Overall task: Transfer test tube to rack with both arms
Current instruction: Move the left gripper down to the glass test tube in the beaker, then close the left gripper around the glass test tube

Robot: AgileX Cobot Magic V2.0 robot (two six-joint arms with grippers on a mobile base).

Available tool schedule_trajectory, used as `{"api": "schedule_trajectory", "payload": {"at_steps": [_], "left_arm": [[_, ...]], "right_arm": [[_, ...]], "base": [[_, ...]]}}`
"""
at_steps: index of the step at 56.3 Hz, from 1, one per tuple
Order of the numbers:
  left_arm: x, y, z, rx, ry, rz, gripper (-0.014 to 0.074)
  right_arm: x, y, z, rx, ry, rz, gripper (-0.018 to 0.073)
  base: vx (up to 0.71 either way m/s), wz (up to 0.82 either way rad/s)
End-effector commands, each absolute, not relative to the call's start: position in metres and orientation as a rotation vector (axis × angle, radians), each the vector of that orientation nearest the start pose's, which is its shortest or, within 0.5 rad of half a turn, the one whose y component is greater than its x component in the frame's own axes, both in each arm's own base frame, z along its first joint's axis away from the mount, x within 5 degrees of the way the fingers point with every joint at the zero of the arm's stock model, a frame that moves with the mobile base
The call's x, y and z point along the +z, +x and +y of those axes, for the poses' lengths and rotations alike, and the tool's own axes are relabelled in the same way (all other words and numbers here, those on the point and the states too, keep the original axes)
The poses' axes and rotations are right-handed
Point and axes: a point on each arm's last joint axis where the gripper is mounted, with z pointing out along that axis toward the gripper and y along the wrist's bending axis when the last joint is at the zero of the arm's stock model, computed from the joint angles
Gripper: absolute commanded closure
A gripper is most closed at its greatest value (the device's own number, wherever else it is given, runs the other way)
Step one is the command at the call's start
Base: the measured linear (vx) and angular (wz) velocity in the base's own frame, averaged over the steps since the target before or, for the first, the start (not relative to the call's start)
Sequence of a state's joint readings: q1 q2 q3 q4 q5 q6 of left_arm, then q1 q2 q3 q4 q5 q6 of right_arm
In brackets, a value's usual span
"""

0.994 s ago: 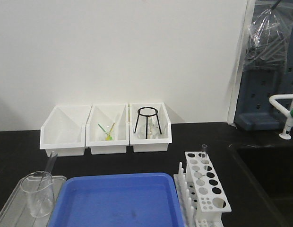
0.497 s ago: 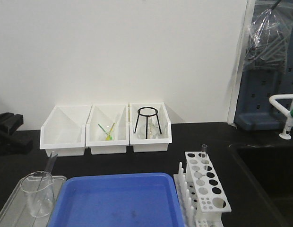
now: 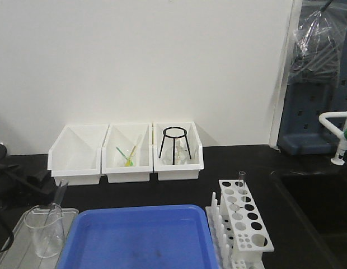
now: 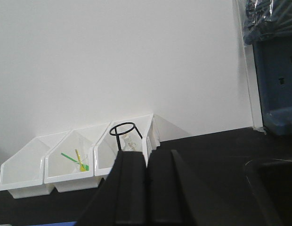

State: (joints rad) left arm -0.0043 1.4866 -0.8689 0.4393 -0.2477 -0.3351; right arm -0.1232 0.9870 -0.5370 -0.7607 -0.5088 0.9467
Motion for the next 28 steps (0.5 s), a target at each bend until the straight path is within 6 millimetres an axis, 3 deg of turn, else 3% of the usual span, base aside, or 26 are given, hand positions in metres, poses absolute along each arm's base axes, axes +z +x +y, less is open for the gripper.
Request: {"api": "schedule_trajectory", "payload": {"at_steps": [1, 16, 28], "left_arm": [[0.290, 0.335, -0.016, -0.079, 0.172, 1.745, 0.0076], [0.269, 0.348, -0.018, -0.041, 0.261, 1.757, 0.0076], [0.276, 0.361, -0.018, -0.020, 0.271, 1.744, 0.0076]], "right_arm": [[0.332, 0.205, 0.008, 0.407, -0.016, 1.463, 0.0570], [0.329, 0.205, 0.011, 0.389, -0.084, 1.489, 0.0570], [0.326, 0.204, 0.014, 0.409, -0.105, 1.518, 0.0570]], "base": [[0.00, 0.00], [0.00, 0.00], [0.00, 0.00]]}}
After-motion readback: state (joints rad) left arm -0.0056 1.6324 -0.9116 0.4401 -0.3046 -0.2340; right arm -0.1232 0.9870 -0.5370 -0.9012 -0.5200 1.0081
